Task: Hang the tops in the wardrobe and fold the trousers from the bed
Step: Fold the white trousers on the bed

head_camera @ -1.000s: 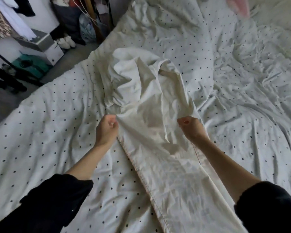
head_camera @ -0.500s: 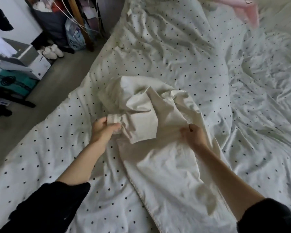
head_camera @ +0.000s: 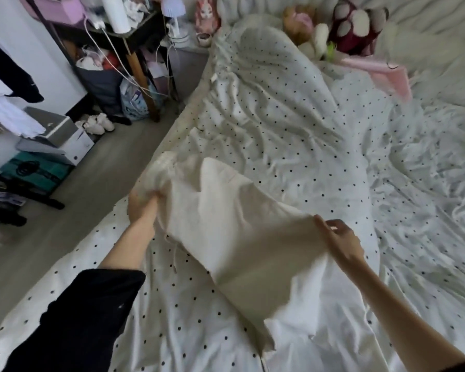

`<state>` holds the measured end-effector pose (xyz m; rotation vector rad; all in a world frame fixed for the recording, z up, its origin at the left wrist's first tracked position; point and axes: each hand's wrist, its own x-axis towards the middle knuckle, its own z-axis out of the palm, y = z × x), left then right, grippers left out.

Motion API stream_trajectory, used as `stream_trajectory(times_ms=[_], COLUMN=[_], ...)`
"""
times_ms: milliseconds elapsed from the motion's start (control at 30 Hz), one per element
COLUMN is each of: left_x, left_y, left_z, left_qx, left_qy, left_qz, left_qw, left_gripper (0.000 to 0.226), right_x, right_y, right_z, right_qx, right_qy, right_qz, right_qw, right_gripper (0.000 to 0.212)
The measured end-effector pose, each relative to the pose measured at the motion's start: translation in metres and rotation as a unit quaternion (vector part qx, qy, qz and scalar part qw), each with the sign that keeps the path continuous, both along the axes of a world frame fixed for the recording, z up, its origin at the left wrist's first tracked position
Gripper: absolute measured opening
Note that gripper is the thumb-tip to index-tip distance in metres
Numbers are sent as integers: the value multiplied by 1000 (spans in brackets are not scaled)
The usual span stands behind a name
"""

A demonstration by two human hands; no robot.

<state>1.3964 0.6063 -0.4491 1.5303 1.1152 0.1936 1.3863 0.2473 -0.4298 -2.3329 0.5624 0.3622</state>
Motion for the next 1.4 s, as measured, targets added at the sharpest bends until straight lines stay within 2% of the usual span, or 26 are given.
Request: stream_trajectory(times_ms=[33, 100, 167, 233, 300, 433, 500, 600, 667, 733, 800, 867, 900, 967, 1033, 1067, 1100, 1200, 1300, 1333, 1400], left_x=[-11, -31, -42, -45, -45, -38, -26, 2, 27, 51, 73, 81, 77, 64, 58, 60, 65, 82, 96, 99, 102], left_y=[3, 13, 23, 31, 39, 52, 54, 50, 49, 48, 45, 35, 26, 9, -3, -7, -9, -18, -22, -22, -19], left_z=[-12, -30, -40, -48, -52, -54, -49, -35, -14, 9, 18, 9, 0, -18, -29, -33, -33, -20, 2, 6, 6], left_qx=[-95, -255, -313, -343, -362, -369, -362, -292, -226, -187, -202, -236, -240, -242, -269, -272, -264, -291, -310, -280, -211], left_qy=[37, 91, 113, 123, 131, 128, 98, -10, -128, -231, -280, -251, -197, -65, -14, -24, -37, -125, -185, -181, -157], left_qz=[17, 9, -6, -1, -21, -45, -59, -80, -89, -100, -96, -147, -192, -227, -185, -164, -153, -162, -294, -338, -354], left_qw=[995, 963, 943, 931, 923, 919, 925, 953, 962, 950, 934, 927, 931, 941, 945, 948, 952, 935, 885, 880, 898], left_gripper=[56, 62, 69, 64, 59, 51, 39, 29, 25, 23, 35, 35, 34, 42, 43, 39, 36, 32, 40, 42, 46], right_x=[6, 20, 31, 43, 54, 68, 74, 85, 94, 103, 110, 109, 104, 85, 59, 46, 35, 28, 55, 66, 83], right_y=[7, 24, 41, 64, 96, 137, 144, 140, 130, 116, 105, 103, 105, 114, 128, 136, 144, 156, 146, 139, 127], right_z=[1, 4, 8, 7, 3, -12, -21, -25, -22, -16, -13, -10, -8, -7, -10, -13, -18, -40, -53, -52, -53], right_qx=[-44, -125, -181, -215, -225, -247, -268, -291, -272, -251, -253, -260, -259, -256, -256, -254, -256, -260, -262, -255, -237], right_qy=[1, -18, -66, -120, -128, 6, 39, -47, -108, -135, -127, -106, -109, -184, -277, -303, -288, -127, -51, -44, -12], right_qz=[26, 89, 161, 228, 289, 380, 378, 315, 239, 163, 120, 109, 115, 167, 252, 296, 344, 423, 352, 326, 317], right_qw=[999, 988, 968, 942, 922, 891, 885, 902, 926, 945, 952, 954, 953, 934, 891, 870, 856, 859, 897, 909, 919], right_gripper=[50, 51, 48, 46, 48, 65, 58, 25, 18, 16, 16, 24, 32, 46, 56, 61, 69, 94, 104, 103, 97])
